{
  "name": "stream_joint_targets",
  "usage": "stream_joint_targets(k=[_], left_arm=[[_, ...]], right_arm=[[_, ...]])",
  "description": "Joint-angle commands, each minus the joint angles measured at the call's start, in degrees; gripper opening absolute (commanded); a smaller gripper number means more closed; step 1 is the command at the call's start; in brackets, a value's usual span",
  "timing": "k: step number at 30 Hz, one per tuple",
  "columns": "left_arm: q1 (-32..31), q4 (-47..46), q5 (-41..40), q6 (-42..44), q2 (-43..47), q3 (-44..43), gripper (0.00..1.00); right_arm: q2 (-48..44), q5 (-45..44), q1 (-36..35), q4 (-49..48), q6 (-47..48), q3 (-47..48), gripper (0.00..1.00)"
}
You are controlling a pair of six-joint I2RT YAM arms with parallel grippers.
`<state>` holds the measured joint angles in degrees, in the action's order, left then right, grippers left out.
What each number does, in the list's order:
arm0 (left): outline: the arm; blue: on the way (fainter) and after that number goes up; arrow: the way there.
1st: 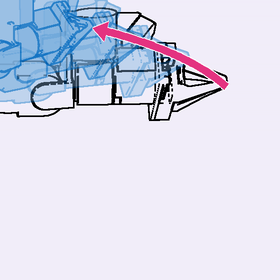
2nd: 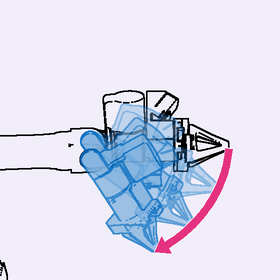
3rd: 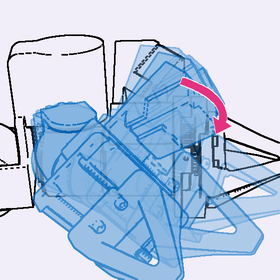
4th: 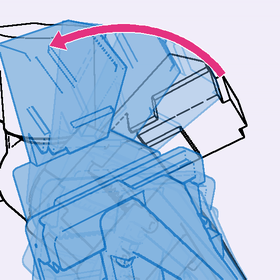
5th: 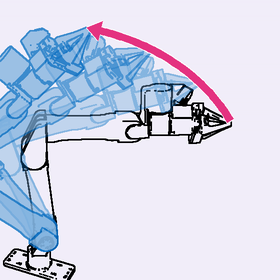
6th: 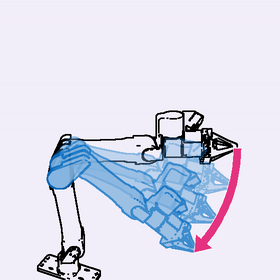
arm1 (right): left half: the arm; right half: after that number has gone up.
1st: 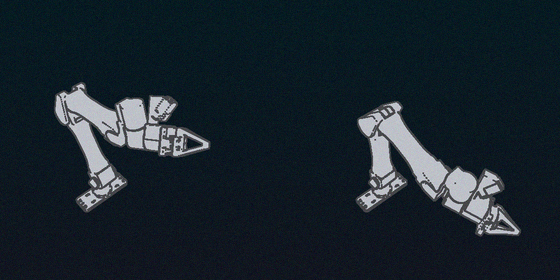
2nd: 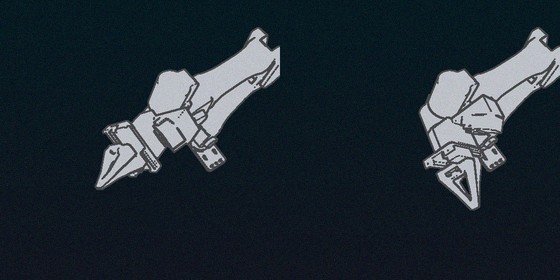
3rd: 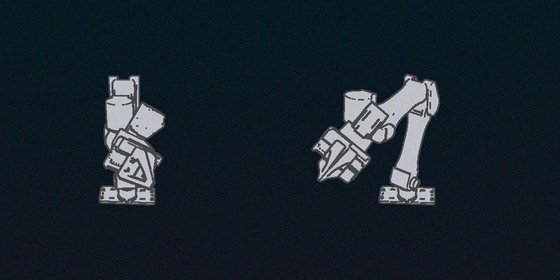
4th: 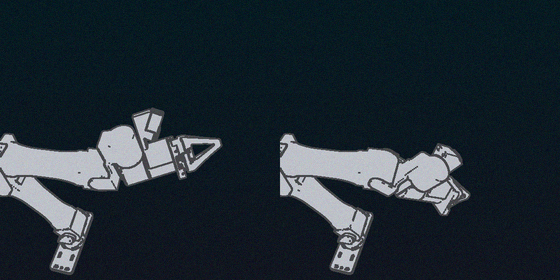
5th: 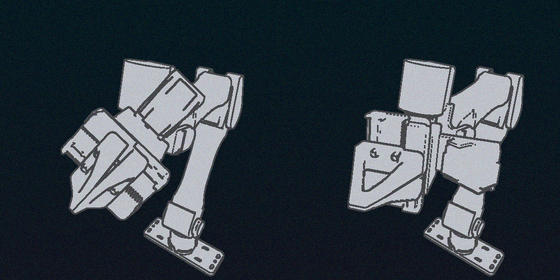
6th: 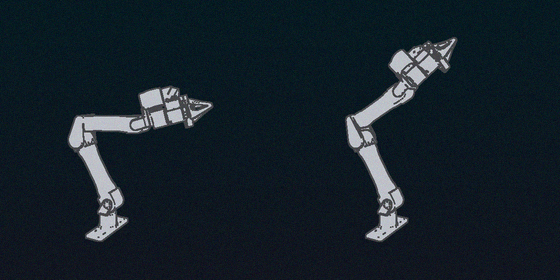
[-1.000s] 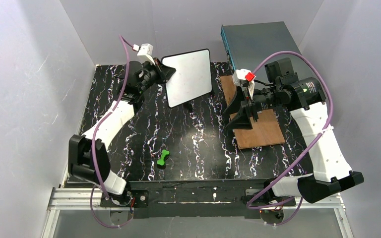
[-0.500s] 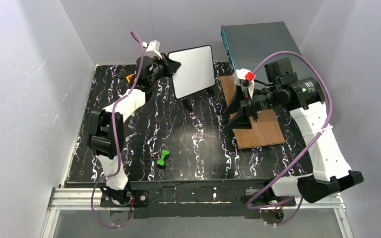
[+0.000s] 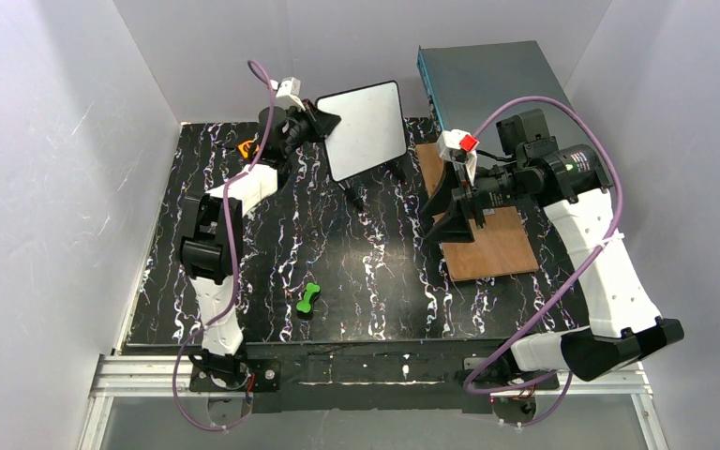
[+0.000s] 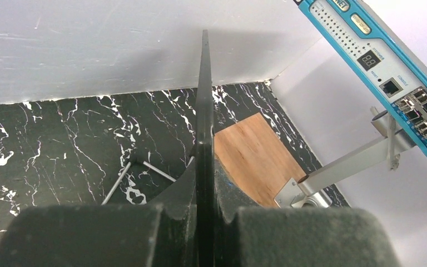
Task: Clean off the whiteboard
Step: Place the whiteboard at the center of the board.
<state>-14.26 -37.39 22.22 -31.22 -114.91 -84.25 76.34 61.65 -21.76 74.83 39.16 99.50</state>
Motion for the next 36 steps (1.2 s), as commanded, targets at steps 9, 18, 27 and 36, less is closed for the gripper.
stream_joint_targets(k=[9, 18, 27, 36], left_arm=[[2.7, -16.5, 11.5, -5.4, -0.3, 4.0, 0.0], [2.8, -16.4, 7.1, -8.7, 0.9, 0.9, 0.0], [2.9, -15.3, 9.9, -7.5, 0.1, -0.1, 0.0], [3.0, -12.7, 11.3, -4.2, -2.1, 0.7, 0.0]], right_arm=[[0.7, 1.1, 0.4, -1.0, -0.6, -0.2, 0.67], [1.1, 1.2, 0.3, -1.2, -0.8, -0.3, 0.67], [0.4, 1.1, 0.4, -1.5, -1.0, -0.7, 0.67], [0.0, 0.8, 0.4, -1.7, -1.0, -1.1, 0.68]])
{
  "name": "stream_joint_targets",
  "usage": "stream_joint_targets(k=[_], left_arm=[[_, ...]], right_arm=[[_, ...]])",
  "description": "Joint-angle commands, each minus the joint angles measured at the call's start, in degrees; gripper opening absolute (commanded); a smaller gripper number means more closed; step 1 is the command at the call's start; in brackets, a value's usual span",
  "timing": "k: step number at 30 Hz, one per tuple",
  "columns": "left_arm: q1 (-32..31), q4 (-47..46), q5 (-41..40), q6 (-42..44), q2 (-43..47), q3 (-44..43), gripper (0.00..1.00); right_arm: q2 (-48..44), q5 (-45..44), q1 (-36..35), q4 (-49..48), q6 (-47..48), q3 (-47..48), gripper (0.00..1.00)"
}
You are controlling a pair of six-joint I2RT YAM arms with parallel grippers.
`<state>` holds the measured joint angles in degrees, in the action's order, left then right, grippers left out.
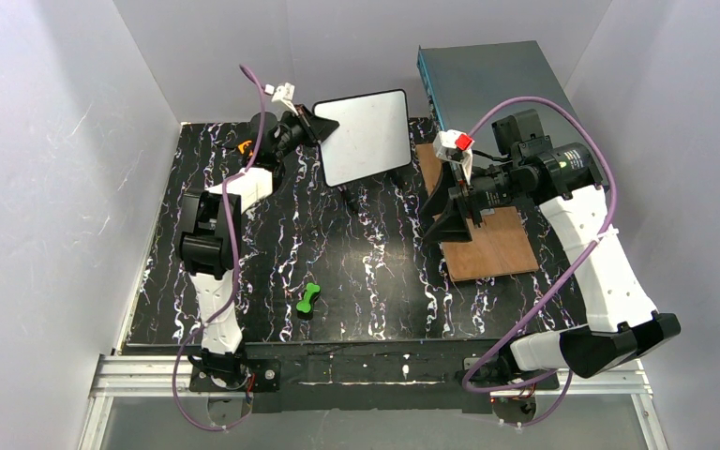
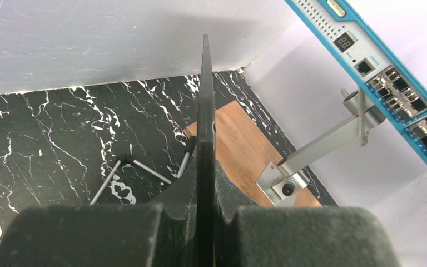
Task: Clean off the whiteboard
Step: Place the whiteboard at the center of the board.
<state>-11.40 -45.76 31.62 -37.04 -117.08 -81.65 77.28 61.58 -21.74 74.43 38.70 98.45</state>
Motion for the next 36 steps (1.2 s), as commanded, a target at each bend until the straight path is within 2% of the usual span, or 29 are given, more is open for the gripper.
stream_joint_targets(k=[1, 8, 14, 25, 34, 36], left_arm=[[0.3, -4.3, 2.2, 1.8, -0.1, -1.5, 0.0], [0.5, -4.4, 3.7, 7.5, -1.0, 0.9, 0.0], [1.2, -8.1, 7.2, 12.7, -1.9, 4.5, 0.0], [4.0, -8.8, 10.5, 15.6, -3.6, 9.5, 0.0], [5.2, -10.5, 10.9, 16.2, -4.3, 12.7, 0.09], [5.2, -9.2, 10.9, 17.7, -4.2, 12.9, 0.14]], right_arm=[[-0.9, 0.8, 0.4, -1.3, -0.5, -0.1, 0.68], [-0.7, 1.0, 0.4, -1.4, -0.5, -0.2, 0.68], [-0.6, 0.9, 0.4, -1.6, -0.8, -0.4, 0.68], [-0.4, 0.8, 0.4, -1.7, -1.1, -0.3, 0.68], [-0.3, 0.6, 0.4, -1.7, -1.3, -0.3, 0.68], [-0.4, 0.6, 0.4, -1.8, -1.3, -0.4, 0.68]])
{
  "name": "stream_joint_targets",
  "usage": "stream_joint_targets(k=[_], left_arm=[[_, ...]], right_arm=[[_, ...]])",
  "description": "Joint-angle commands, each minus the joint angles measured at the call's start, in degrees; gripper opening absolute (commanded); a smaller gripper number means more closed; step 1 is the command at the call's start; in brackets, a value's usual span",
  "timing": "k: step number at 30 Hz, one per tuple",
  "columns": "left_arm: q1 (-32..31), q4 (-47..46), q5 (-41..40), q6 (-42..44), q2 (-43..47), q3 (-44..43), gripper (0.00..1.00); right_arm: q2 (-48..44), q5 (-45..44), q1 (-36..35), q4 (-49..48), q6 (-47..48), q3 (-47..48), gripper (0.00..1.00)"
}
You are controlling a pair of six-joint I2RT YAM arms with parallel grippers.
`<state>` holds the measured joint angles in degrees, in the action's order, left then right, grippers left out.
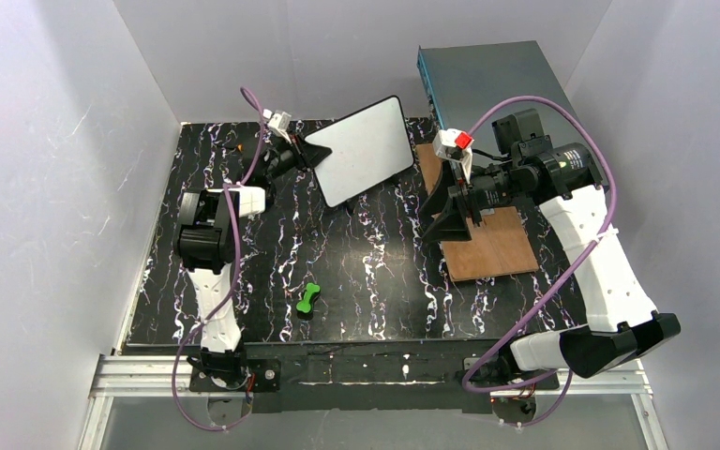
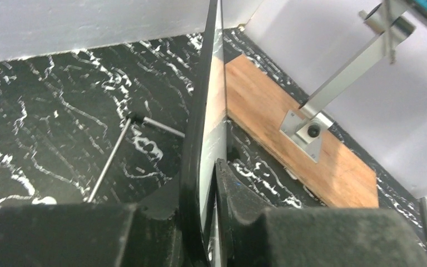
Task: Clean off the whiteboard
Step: Place the whiteboard at the center of the board.
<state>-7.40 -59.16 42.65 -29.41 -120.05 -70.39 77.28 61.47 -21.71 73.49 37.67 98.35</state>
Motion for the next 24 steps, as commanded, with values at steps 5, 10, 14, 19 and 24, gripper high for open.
stream_joint_targets(k=[5, 10, 14, 19, 24], left_arm=[[1.7, 5.0, 0.5, 11.2, -1.4, 1.8, 0.2], [1.9, 6.7, 0.7, 11.3, -0.4, 1.7, 0.32], [3.1, 6.1, -1.7, 9.1, 1.6, 4.1, 0.52], [4.2, 4.0, -1.1, 5.9, 7.4, 6.6, 0.9], [7.1, 6.0, -9.9, 2.5, 26.4, 18.9, 0.98]], right_arm=[[-0.4, 0.7, 0.4, -0.9, -0.4, -0.3, 0.68], [-0.1, 0.2, 0.4, -0.9, -0.4, -0.4, 0.68], [-0.1, -0.4, 0.4, -1.0, -0.4, -0.3, 0.68], [-1.4, -3.2, 0.4, -1.7, -0.4, -1.3, 0.68], [-5.9, -8.3, 3.7, -1.6, 0.8, -1.0, 0.7]])
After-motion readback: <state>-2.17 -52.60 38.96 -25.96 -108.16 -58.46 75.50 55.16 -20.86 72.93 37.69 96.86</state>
